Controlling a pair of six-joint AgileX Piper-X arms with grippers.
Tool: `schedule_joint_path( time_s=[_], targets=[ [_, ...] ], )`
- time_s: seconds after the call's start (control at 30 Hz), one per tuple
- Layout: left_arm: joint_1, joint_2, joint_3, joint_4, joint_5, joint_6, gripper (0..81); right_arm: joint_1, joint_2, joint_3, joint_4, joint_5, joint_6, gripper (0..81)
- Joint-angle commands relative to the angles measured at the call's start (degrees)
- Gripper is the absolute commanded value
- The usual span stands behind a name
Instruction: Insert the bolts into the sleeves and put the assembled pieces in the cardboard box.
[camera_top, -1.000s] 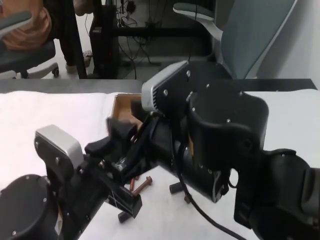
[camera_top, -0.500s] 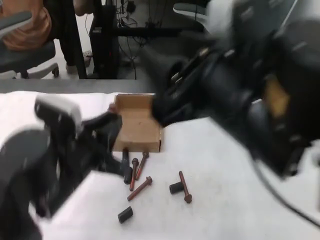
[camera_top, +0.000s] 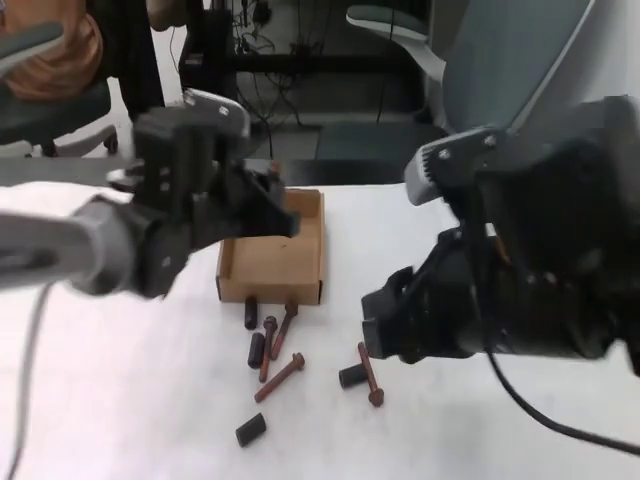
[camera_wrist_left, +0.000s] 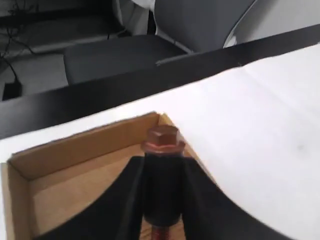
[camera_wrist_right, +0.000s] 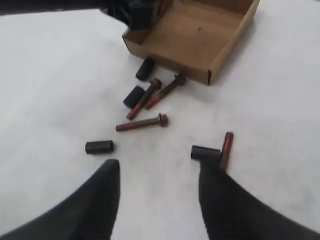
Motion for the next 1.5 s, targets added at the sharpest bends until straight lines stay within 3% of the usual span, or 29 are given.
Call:
schedule_joint_path(
  time_s=[0.0,0.1,0.2,0.23,0.4,0.47,0.6,0.7,0.83,1.1,1.47],
  targets=[
    [0.0,4.93,-5.37,3.4,0.81,0.38,3.1,-2.42,6.5,-3.31,4.79,-10.53,-9.54,46.2],
    [0.1,6.25,-6.27,4.2,3.62,0.38,24.8,-2.9,13.25,-8.17,12.62,-11.85,-22.75,49.0],
    [0.11,6.09,-6.11,4.22,3.45,1.15,61.6,-2.9,18.58,-12.65,17.53,-6.89,-35.09,61.3],
    [0.11,6.09,-6.11,4.22,2.9,1.18,70.0,-2.9,20.2,-13.95,18.94,-4.89,-39.77,62.7],
    [0.47,5.1,-6.11,6.47,3.08,-3.22,70.0,-2.9,26.05,-16.54,21.15,5.4,-60.33,62.4],
    [0.85,3.46,-6.11,9.7,4.32,-4.45,70.0,-2.9,27.94,-16.54,19.08,8.51,-62.37,62.4],
    [2.84,-2.08,-5.96,16.88,8.16,-3.9,70.0,-2.9,31.44,-16.54,11.53,7.25,-67.25,62.4],
    [5.47,-7.37,-5.98,25.19,8.11,-1.22,70.0,-2.9,32.92,-16.54,8.07,6.28,-70.08,58.5],
    [10.48,-12.78,-4.14,30.55,8.11,1.3,70.0,-2.9,33.71,-16.54,6.74,5.19,-71.76,42.7],
    [18.18,-17.33,2.62,29.86,11.57,-1.72,70.0,-2.9,33.87,-16.54,6.65,-0.26,-71.88,42.0],
    [18.06,-17.88,4.45,29.56,14.2,-2.7,70.0,-3.23,39.92,-16.54,6.12,1.37,-74.95,42.0]
  ],
)
